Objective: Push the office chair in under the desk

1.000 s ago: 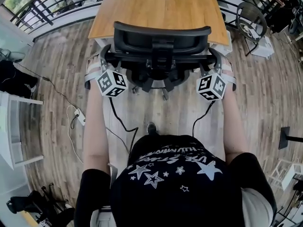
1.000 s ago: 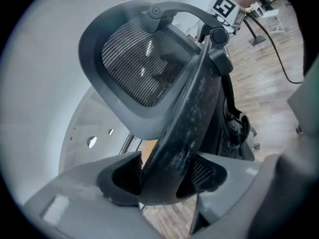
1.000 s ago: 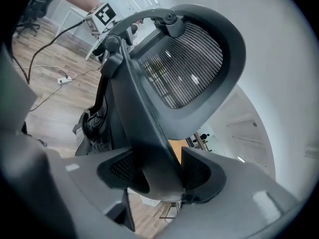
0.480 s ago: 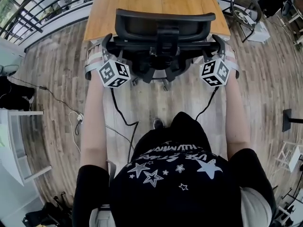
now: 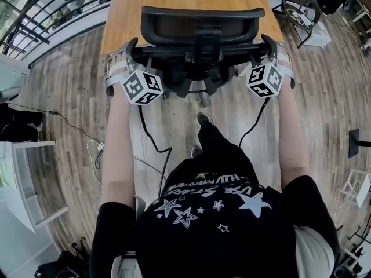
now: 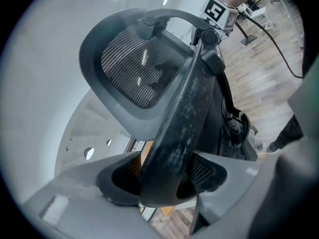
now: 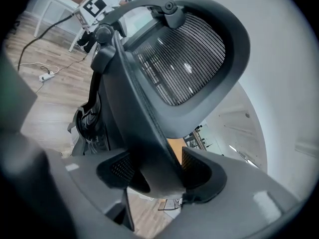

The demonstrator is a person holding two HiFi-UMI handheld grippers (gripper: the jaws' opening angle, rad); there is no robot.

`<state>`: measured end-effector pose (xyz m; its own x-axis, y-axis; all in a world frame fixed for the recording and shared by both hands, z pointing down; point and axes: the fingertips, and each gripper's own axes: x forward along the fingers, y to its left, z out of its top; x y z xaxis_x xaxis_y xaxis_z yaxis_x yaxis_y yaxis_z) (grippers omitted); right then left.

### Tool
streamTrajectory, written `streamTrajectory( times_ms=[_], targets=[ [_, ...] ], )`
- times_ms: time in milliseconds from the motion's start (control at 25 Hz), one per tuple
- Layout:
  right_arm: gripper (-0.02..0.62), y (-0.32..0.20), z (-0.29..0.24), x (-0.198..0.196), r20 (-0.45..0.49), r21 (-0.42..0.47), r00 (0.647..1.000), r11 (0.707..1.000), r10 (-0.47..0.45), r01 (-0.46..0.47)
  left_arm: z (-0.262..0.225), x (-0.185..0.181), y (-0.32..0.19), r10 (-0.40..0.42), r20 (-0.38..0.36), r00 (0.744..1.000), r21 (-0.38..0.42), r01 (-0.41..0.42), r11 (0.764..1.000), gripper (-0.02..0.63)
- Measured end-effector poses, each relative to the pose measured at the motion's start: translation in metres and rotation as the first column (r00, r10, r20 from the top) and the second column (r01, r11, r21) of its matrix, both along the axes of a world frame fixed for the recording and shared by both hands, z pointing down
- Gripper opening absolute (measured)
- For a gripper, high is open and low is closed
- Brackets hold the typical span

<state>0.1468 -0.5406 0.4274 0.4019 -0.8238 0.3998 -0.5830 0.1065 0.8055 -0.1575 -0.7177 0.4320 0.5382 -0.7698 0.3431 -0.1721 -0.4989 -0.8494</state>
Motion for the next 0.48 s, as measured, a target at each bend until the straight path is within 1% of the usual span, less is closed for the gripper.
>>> streamTrajectory(
  times_ms=[280,480],
  targets=[
    [0.272,-0.008,0.005,0.01,-0.007,0.003,1.0,1.0,-0.005,0.005,0.004,0.006,-0.001,0.002,-0.002,1.0,0.018,-0.002,1.0,0.284],
    [0.272,-0.018,0.002,0.017,-0.01,0.021,1.0,1.0,-0.02,0.02,0.002,0.012,-0.009,-0.006,-0.003,1.0,0.028,0.006,1.0,0.284]
  ],
)
